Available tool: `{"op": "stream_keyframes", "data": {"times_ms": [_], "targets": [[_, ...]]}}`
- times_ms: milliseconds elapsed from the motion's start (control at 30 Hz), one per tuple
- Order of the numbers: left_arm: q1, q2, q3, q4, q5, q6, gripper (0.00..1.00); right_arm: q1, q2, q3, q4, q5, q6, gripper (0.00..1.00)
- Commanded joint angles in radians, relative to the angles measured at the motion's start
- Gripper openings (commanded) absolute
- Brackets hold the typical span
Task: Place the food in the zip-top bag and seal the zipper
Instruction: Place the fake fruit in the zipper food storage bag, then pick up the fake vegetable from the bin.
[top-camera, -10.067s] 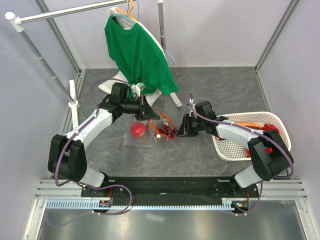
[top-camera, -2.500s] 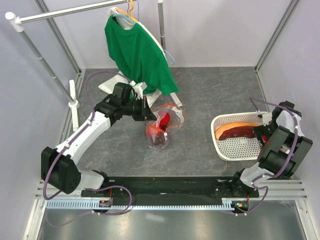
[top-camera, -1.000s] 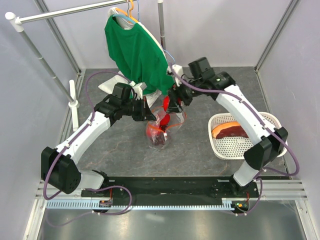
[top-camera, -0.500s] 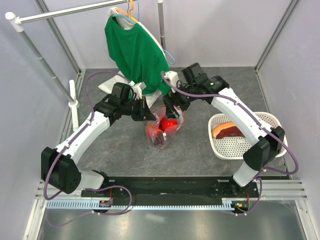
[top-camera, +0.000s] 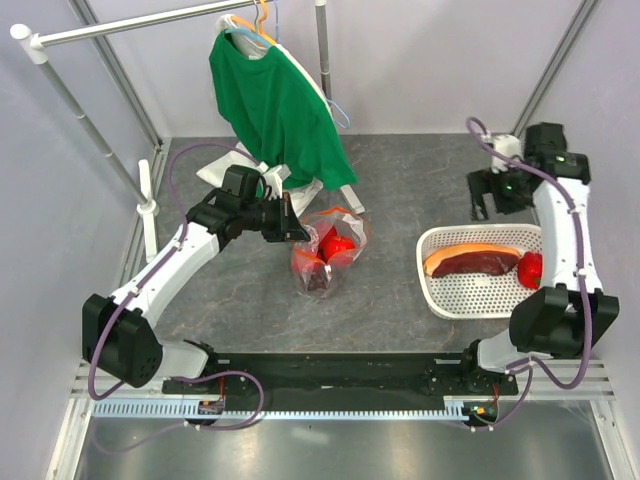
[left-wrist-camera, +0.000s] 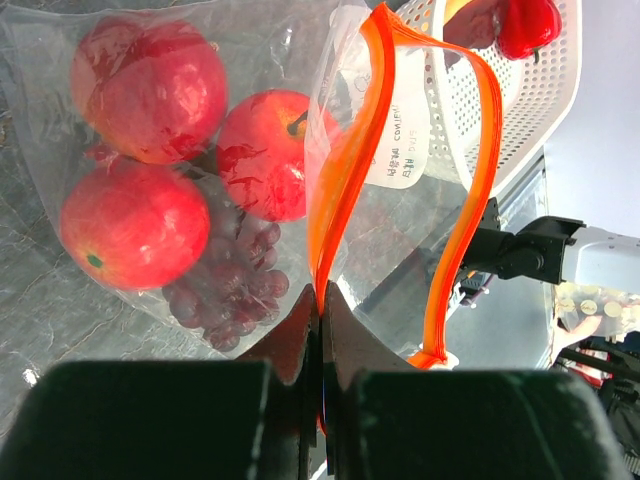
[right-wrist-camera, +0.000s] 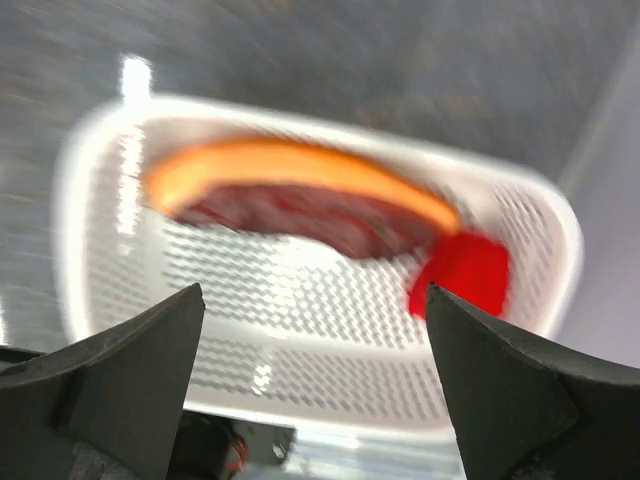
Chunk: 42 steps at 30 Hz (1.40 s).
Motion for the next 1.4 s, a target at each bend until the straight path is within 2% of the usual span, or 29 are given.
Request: {"op": "stream_keyframes", "data": {"times_ms": [0, 100, 200, 300, 500, 867, 1367], "targets": [[0.006, -0.033, 0.001, 0.004, 0.030, 0.040, 0.02, -0.219, 0.009, -0.089, -0.073, 0.188, -0.138, 0.98], [0.006, -0.033, 0.006, 0.004, 0.030, 0.043, 0.02, -0.299, -0.004, -0.153, -0.010, 0.275, -0.158, 0.98], [0.006, -0.031, 0.012, 0.003, 0.027, 0.045, 0.02, -0.306, -0.014, -0.234, 0.109, 0.422, -0.094, 0.98], [0.006, -0.027, 0.015, 0.000, 0.024, 0.038, 0.02, -0.316, -0.015, -0.299, 0.174, 0.476, -0.008, 0.98], [0.006, -0.031, 0.018, -0.001, 0.025, 0.043, 0.02, -0.340, 0.026, -0.363, 0.243, 0.457, 0.072, 0.98], [0.009, -0.027, 0.013, -0.003, 0.027, 0.046, 0.02, -0.391, 0.114, -0.397, 0.300, 0.332, 0.068, 0.98], [0.011, -0.022, 0.026, 0.000, 0.035, 0.046, 0.02, -0.391, 0.172, -0.429, 0.392, 0.335, 0.111, 0.98]]}}
